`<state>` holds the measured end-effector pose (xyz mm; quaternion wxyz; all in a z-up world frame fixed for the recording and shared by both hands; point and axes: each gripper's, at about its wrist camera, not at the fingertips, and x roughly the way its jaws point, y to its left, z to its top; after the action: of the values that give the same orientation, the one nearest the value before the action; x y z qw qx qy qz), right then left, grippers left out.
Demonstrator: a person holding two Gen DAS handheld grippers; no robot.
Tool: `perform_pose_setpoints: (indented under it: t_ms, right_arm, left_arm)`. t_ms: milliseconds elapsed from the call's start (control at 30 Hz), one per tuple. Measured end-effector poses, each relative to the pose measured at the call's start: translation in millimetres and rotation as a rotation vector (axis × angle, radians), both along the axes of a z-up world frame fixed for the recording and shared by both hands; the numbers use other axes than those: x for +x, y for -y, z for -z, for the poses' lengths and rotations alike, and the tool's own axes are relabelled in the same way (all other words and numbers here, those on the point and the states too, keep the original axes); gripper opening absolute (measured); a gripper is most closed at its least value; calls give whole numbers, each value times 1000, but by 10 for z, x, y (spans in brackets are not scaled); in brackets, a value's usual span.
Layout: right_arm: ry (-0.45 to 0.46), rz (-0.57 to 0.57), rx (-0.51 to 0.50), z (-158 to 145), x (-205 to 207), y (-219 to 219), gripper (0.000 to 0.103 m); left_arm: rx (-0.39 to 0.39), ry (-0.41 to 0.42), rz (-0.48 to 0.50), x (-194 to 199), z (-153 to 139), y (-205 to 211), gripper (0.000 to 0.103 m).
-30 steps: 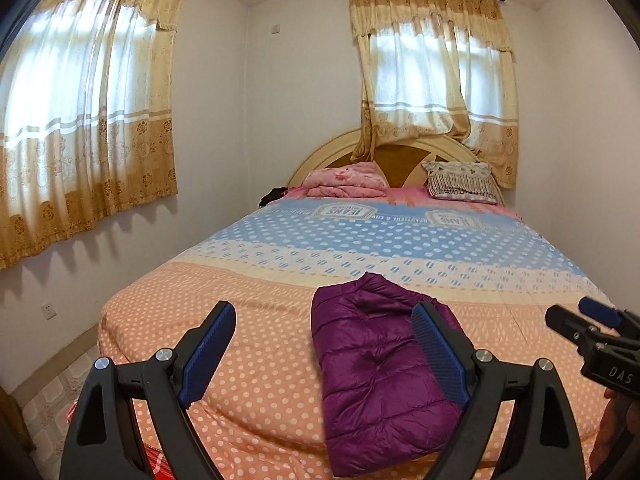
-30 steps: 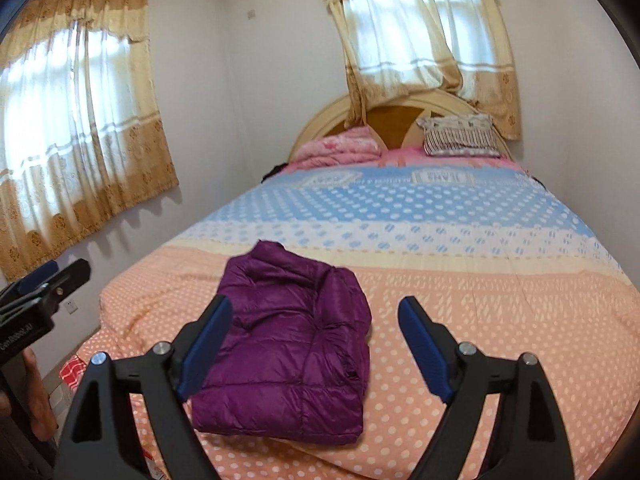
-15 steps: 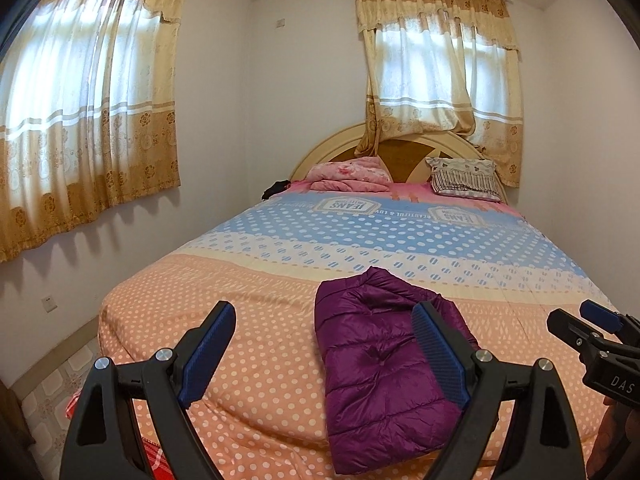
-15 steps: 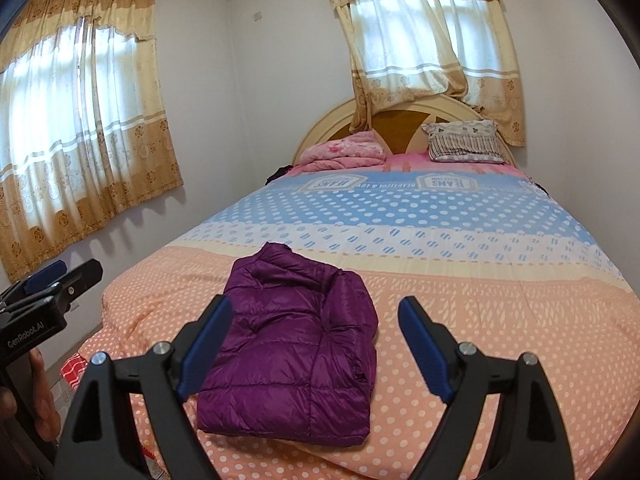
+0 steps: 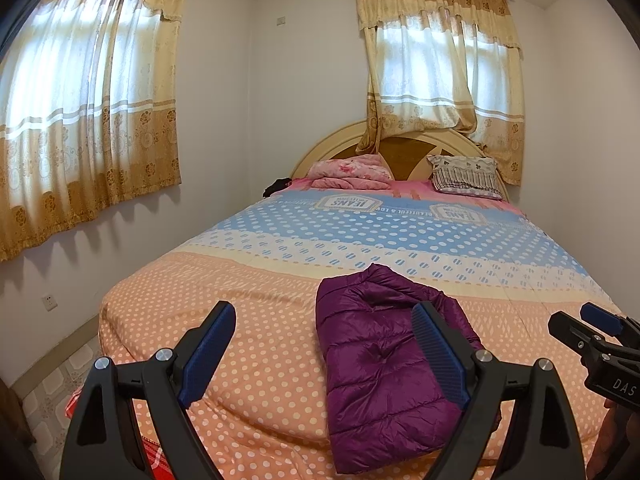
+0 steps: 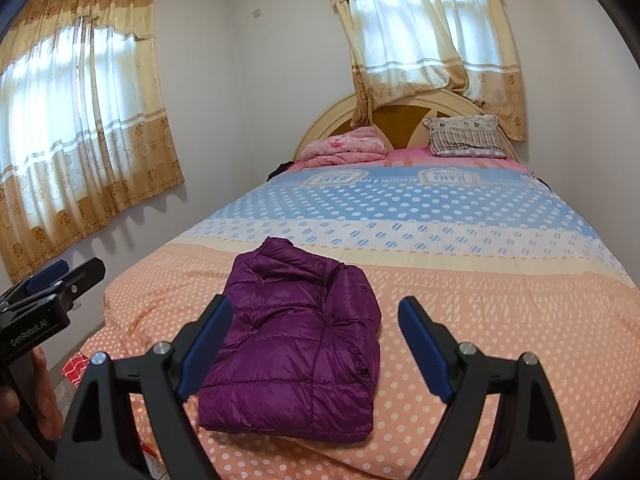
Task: Fold large clothes
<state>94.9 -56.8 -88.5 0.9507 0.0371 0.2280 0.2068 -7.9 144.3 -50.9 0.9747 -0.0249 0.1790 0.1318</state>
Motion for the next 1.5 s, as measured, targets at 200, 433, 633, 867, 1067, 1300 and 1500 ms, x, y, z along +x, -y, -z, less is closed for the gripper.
perform_pose_setpoints:
  t_ms: [200, 433, 633, 867, 1067, 1300, 1500]
  right_arm:
    - [-5, 0, 4, 16, 3, -13, 87]
    - [-7, -2, 4, 37, -8, -29, 87]
    - [-13, -5, 7, 58, -14, -28, 87]
    - [-17, -6, 8, 65, -17, -35, 87]
    - [-19, -8, 9, 74, -27, -28, 87]
    - [-20, -9, 7, 75, -26, -33, 87]
    - [-21, -8, 9, 75, -20, -36, 87]
  left_arm:
    - [-1, -1, -5, -1, 8, 8, 90]
    - [0, -5, -6, 4, 9, 2, 90]
    - [0, -8, -8, 1, 12, 3, 90]
    - [0, -10, -8, 4, 15, 1, 90]
    - [0, -12, -9, 6, 31, -6, 90]
    - [-8, -24, -13, 26, 61, -19, 90]
    - [-8, -38, 0, 57, 89, 15, 90]
